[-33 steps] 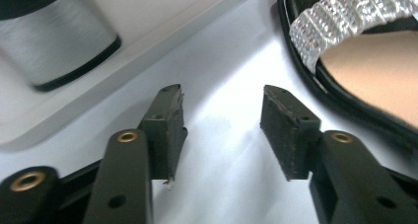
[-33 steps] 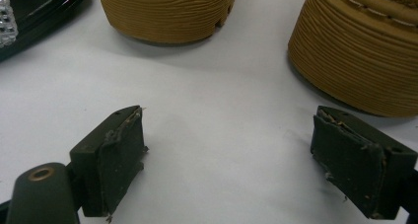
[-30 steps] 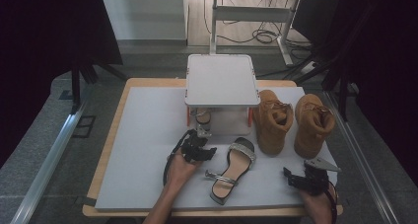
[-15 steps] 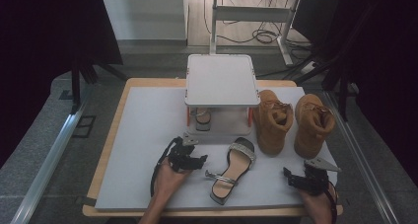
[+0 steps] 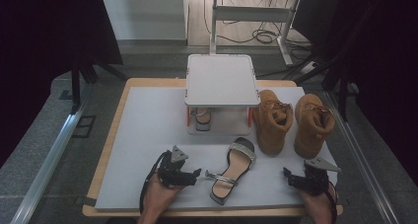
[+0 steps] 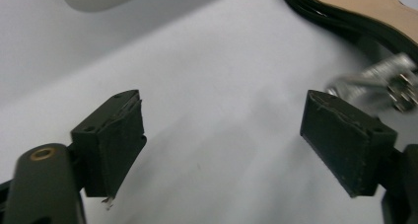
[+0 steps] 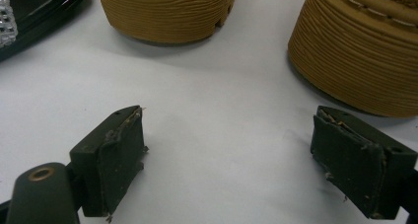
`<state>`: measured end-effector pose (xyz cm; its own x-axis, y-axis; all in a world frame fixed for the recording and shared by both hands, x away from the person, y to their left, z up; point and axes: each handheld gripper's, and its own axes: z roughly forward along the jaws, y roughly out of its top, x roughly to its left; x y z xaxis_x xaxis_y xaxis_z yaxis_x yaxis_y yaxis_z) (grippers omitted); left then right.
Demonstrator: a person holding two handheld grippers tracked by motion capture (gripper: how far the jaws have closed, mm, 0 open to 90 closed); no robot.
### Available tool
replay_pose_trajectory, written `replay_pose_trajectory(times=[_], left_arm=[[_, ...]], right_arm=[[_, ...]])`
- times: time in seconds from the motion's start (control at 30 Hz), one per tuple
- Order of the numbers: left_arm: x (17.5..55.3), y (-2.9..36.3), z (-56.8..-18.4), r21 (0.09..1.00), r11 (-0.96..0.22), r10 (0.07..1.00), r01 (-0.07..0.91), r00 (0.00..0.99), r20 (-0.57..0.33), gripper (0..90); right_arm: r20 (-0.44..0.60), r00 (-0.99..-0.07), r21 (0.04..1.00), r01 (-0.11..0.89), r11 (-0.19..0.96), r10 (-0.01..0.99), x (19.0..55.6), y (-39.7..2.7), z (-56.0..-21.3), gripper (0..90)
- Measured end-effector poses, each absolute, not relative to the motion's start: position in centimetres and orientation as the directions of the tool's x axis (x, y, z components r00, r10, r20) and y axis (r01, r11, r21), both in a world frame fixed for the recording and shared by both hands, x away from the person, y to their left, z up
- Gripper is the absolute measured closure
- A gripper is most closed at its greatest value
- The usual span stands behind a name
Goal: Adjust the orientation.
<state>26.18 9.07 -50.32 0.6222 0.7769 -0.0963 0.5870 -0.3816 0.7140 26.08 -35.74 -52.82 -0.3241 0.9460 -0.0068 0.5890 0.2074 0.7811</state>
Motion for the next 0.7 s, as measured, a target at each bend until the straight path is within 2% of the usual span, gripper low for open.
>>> replay_pose_trajectory(times=[0.27,0.7], left_arm=[[23.5,9.1,-50.5,0.722,-0.39,0.771,0.572,0.631,-0.084,16.6],[20.2,7.8,-50.6,0.749,-0.376,0.721,0.545,0.68,-0.132,15.3]], right_arm=[[-0.007,-0.324,0.781,0.589,0.207,0.946,26.1,-35.7,-52.8,12.8],[-0.007,-0.324,0.781,0.589,0.208,0.946,26.1,-35.7,-52.8,12.8]])
